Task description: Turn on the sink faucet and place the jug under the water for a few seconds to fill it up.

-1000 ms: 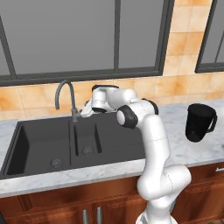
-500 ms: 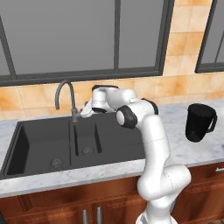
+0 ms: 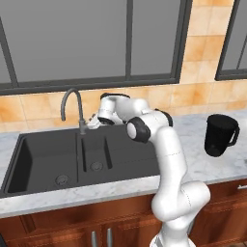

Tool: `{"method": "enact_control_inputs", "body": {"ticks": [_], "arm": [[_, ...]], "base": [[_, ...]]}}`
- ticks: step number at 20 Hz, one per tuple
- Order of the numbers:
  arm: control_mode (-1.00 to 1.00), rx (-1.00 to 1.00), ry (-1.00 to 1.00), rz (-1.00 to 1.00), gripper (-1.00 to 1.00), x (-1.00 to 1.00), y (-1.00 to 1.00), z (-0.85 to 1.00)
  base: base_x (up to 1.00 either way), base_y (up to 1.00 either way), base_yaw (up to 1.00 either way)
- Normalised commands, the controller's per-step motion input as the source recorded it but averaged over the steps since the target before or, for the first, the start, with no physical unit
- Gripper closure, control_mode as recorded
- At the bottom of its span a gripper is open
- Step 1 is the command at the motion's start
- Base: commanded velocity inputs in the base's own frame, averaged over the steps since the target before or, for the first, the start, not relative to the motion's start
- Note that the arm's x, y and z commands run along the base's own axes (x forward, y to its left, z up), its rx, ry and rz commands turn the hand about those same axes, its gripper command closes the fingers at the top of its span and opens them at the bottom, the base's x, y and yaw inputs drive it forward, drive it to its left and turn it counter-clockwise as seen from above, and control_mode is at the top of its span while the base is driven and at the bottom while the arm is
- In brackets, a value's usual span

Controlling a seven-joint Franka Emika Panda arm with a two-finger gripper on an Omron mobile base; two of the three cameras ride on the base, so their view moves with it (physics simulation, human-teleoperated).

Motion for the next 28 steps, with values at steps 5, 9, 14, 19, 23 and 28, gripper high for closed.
{"method": "enact_control_inputs", "body": {"ticks": [5,9,14,19,23,28], "arm": [[-1.0,0.05,0.0,-0.3,1.0,0.0,-0.33,-0.01],[-1.0,0.13,0.0,-0.32,1.0,0.0,-0.76,-0.04],[-1.0,0.18,0.01,-0.26,1.0,0.0,-0.98,-0.16],[-1.0,0.15,0.01,-0.23,1.0,0.0,-1.0,-0.34],[-1.0,0.15,0.06,-0.23,1.0,0.0,-1.0,-0.31],[-1.0,0.17,0.08,-0.23,1.0,0.0,-1.0,-0.34]], "base": [[0.0,0.0,0.0],[0.0,0.0,0.0],[0.0,0.0,0.0],[0.0,0.0,0.0],[0.0,0.0,0.0],[0.0,0.0,0.0]]}}
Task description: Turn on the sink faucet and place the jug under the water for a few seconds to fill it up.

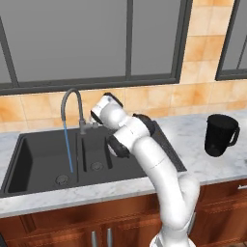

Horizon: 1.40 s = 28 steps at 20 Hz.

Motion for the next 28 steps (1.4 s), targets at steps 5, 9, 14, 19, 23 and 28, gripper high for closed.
{"method": "enact_control_inputs", "body": {"ticks": [5,9,14,19,23,28], "arm": [[-1.0,0.18,0.07,-0.2,1.0,0.0,-1.0,-0.4],[-1.0,0.18,0.05,-0.14,1.0,-0.09,-0.98,-0.35],[-1.0,0.08,0.01,-0.13,-1.0,-0.38,-0.36,-0.19],[-1.0,0.09,-0.16,-0.01,-1.0,-0.82,-0.4,0.29],[-1.0,0.1,-0.24,0.0,-1.0,-0.88,-0.49,0.7],[-1.0,0.11,-0.22,0.0,-1.0,-0.88,-0.62,0.65]], "base": [[0.0,0.0,0.0],[0.0,0.0,0.0],[0.0,0.0,0.0],[0.0,0.0,0.0],[0.0,0.0,0.0],[0.0,0.0,0.0]]}}
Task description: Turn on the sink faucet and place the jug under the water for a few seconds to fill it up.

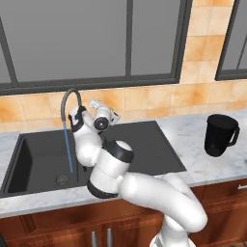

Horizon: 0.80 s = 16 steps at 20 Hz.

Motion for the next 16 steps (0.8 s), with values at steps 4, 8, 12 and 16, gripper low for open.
{"method": "enact_control_inputs", "body": {"ticks": [4,8,12,16], "arm": [[-1.0,0.13,-0.2,0.0,-1.0,-0.98,-0.77,0.52],[-1.0,0.13,-0.17,0.0,-1.0,-0.98,-0.65,0.63],[-1.0,0.08,-0.02,0.0,-1.0,-0.7,-0.5,0.98],[-1.0,0.04,0.04,0.0,-1.0,-0.42,-0.58,1.0]], "base": [[0.0,0.0,0.0],[0.0,0.0,0.0],[0.0,0.0,0.0],[0.0,0.0,0.0]]}}
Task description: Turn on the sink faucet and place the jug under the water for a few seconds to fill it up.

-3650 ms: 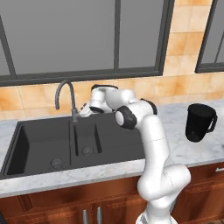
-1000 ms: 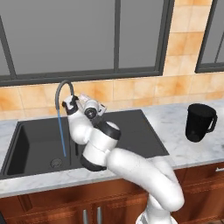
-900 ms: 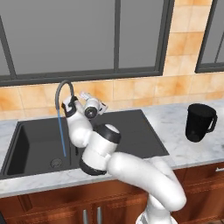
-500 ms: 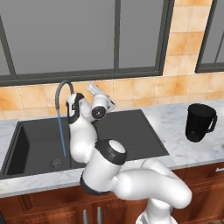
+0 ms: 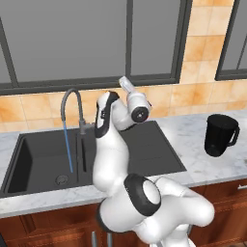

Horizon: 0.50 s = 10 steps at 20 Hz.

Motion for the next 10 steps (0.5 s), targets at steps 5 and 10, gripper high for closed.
{"method": "enact_control_inputs", "body": {"ticks": [5,10], "arm": [[-1.0,0.02,0.11,0.0,-1.0,-0.29,-0.61,1.0],[-1.0,0.0,0.14,-0.01,-1.0,-0.31,-0.64,0.98]], "base": [[0.0,0.0,0.0],[0.0,0.0,0.0]]}}
